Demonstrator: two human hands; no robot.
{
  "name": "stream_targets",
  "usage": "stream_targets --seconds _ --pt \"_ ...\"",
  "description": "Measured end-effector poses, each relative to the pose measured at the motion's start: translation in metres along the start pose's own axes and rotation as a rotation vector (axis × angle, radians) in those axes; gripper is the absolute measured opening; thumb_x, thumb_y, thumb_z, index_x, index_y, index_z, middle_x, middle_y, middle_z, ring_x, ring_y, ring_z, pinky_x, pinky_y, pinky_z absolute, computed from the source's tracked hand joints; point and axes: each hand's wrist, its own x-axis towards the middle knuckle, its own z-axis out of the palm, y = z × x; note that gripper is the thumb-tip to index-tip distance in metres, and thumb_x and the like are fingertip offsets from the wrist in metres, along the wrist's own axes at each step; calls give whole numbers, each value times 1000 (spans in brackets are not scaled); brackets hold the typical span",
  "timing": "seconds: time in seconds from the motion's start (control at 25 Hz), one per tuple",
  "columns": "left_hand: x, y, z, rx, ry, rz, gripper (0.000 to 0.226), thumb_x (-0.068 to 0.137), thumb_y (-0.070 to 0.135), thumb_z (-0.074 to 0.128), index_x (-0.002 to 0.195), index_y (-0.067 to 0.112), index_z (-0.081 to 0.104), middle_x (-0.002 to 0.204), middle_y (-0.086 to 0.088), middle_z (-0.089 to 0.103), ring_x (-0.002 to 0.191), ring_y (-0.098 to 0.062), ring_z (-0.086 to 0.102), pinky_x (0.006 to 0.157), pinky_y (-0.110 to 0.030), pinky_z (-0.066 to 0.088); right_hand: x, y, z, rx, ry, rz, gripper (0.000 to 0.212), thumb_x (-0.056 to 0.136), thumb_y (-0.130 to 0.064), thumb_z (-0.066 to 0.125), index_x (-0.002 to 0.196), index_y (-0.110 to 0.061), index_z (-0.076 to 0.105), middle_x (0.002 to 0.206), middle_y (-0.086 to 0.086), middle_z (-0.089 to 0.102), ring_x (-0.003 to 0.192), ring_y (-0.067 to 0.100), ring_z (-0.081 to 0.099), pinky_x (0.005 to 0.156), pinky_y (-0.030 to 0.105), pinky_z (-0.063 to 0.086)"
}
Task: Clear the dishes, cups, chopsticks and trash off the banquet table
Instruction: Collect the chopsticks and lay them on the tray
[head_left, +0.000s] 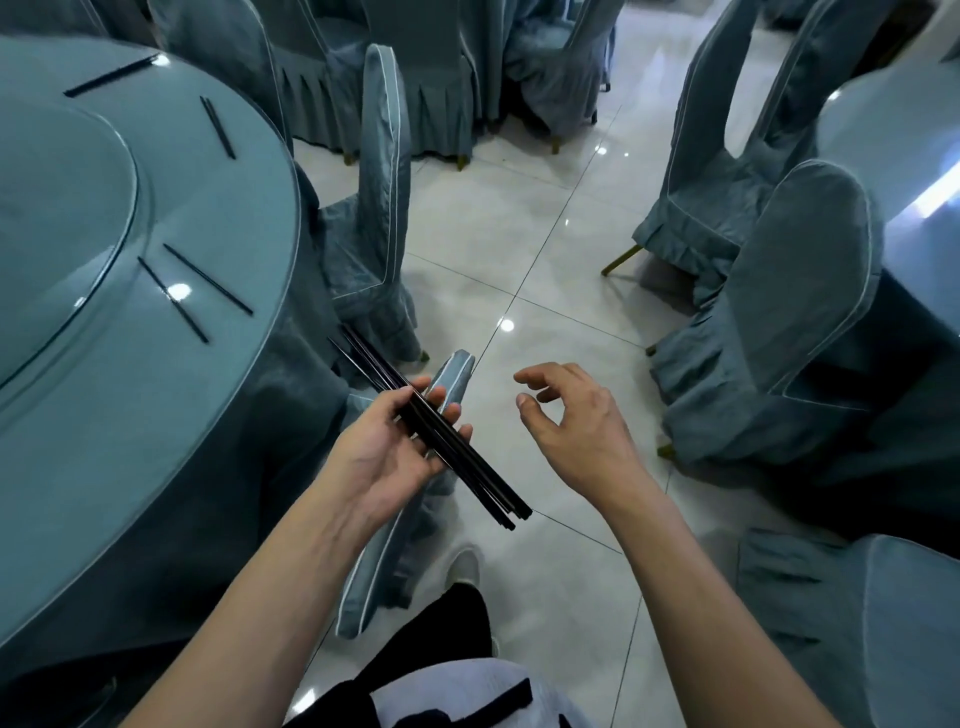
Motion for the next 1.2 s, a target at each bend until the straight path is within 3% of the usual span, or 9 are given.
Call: stream_targets --seconds 0.4,0.88,1.2 --pt "83 27 57 -101 41 66 17 100 18 51 105 12 67 88 -5 72 80 -24 70 75 -45 62 121 28 -23 -34 -113 -62 19 97 -33 61 115 -35 65 110 -20 59 98 0 61 100 43 49" --pt "141 84 92 -161 128 189 21 100 18 50 105 11 69 90 -6 72 83 -24 72 72 -45 62 252 13 -17 -18 -230 -189 14 97 -32 62 109 -33 68 107 -15 63 95 3 63 97 43 49" --pt "178 114 108 -269 248 316 23 102 20 47 107 12 68 90 -5 74 81 -23 74 71 -45 62 343 3 3 -10 -396 -345 14 96 -33 63 109 -34 68 102 -20 60 93 -1 61 95 42 52"
